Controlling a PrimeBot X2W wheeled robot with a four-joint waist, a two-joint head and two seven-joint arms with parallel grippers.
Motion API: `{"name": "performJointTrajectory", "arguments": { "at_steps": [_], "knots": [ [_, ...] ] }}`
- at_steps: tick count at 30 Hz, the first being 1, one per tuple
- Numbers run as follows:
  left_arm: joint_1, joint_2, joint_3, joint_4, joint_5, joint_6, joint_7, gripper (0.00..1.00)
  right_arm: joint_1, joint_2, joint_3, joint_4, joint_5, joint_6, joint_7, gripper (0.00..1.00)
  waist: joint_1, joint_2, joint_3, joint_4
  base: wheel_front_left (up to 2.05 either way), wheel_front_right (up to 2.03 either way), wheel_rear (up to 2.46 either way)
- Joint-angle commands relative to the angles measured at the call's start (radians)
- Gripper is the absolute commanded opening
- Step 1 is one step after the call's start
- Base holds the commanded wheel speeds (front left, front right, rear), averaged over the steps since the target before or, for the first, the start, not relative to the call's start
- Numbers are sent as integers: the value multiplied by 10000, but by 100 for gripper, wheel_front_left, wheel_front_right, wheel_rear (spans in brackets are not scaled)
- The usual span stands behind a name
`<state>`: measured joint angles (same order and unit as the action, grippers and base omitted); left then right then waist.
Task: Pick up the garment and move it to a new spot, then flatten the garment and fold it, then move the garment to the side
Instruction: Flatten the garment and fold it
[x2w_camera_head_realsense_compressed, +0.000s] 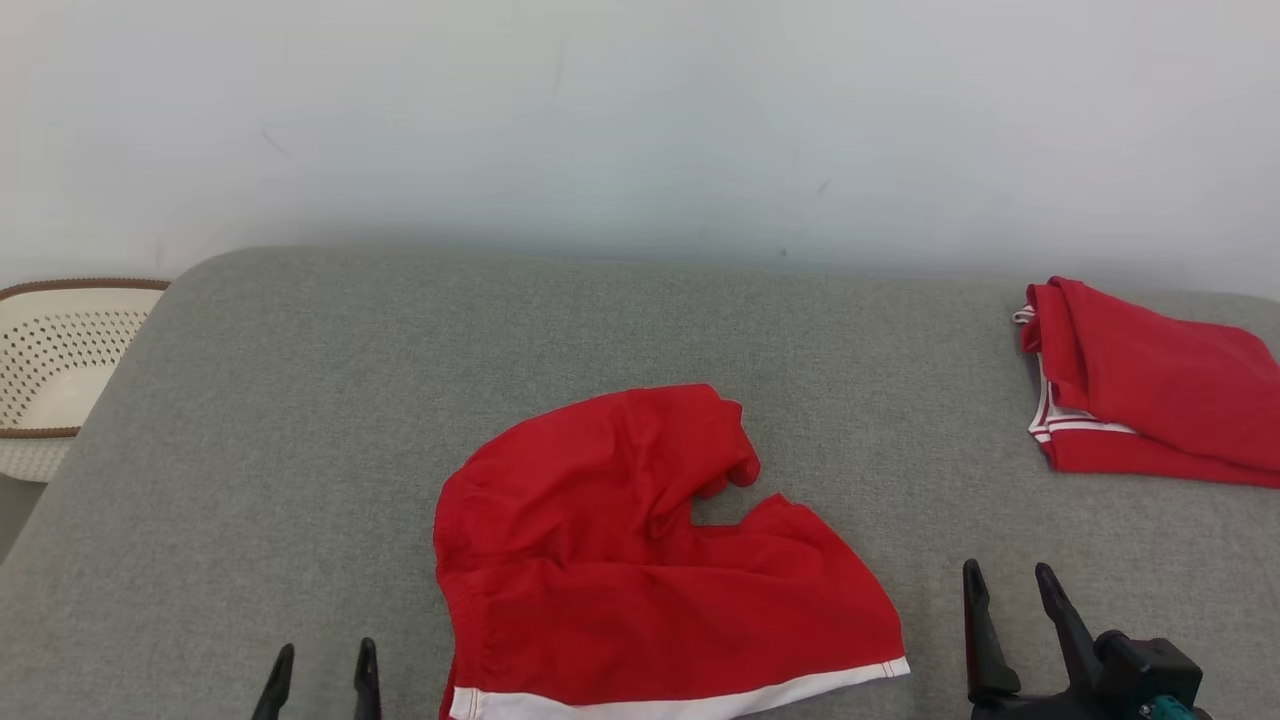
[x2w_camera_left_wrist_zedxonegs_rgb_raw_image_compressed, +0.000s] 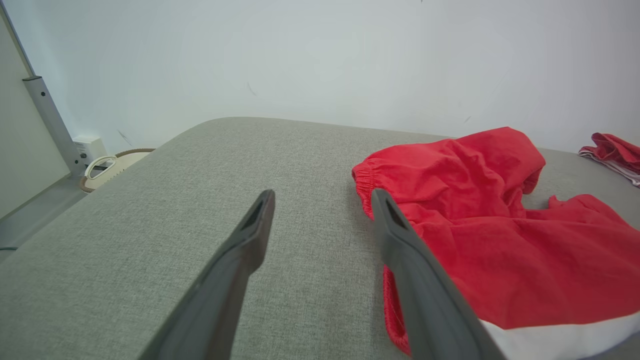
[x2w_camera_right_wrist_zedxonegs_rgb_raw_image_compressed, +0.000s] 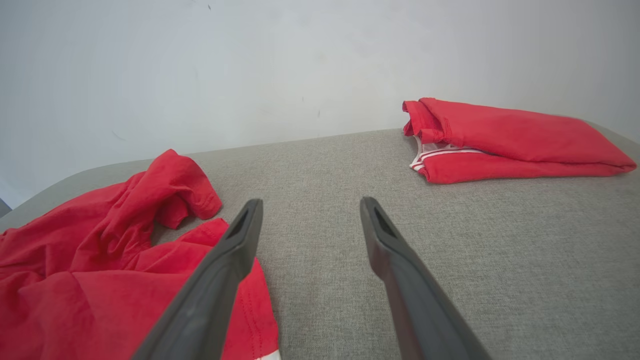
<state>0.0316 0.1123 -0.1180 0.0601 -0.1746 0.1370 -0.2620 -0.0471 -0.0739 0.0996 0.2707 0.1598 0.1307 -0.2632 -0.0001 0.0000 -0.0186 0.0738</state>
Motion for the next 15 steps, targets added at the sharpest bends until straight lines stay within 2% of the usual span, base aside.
{"name": "performJointTrajectory", "arguments": {
  "at_steps": [1,15],
  "knots": [
    [154,1,106,-56,130,54,-38,100,130,-39,-57,-85,-52,1,-9,100,1,0,-47,-29,0,0,0],
    [333,131,544,-185,827,91,-39,100,583,133,-44,-373,-429,1,-12,100,1,0,-256,-188,0,0,0]
  ]
}}
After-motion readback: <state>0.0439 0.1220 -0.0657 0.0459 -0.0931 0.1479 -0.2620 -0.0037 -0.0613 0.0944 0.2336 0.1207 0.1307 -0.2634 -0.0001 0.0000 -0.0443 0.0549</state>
